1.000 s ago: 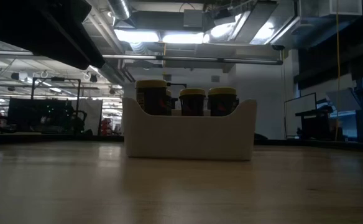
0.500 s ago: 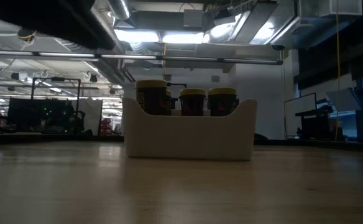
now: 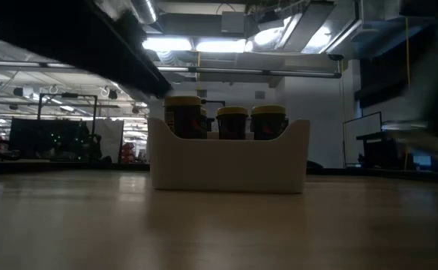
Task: Sort spices by type
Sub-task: Put the green seasoning bottle into the top white bin
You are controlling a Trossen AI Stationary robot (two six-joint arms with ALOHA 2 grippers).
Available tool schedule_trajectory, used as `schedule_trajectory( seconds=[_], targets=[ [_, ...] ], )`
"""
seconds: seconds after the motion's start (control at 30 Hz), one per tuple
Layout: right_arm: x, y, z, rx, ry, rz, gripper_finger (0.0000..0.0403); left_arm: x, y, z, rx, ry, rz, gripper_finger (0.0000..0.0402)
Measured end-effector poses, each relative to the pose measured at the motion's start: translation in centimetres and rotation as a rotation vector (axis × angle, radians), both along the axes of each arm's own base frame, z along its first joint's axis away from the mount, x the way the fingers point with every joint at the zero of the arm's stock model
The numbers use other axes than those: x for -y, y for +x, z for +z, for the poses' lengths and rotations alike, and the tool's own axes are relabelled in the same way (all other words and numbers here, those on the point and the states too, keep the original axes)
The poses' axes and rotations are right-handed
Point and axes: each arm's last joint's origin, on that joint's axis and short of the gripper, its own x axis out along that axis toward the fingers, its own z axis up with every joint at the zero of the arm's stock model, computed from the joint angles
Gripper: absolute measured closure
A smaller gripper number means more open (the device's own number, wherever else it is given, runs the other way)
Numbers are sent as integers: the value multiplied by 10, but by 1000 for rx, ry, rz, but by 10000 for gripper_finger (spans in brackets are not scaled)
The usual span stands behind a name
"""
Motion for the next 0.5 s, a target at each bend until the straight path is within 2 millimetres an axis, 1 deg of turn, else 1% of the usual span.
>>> schedule_trajectory(
  seconds=[0.13,0.27,0.37,0.5],
  targets=[
    [10,15,0,50,-7,37,196,-4,17,-21,23,-21,37,271],
    [17,27,-1,80,-5,74,196,-13,34,-33,69,-54,85,271],
    [21,36,-3,108,6,93,196,-19,42,-36,104,-79,110,271],
    [22,45,-6,154,1,116,196,-22,46,-34,138,-104,124,271]
  ],
)
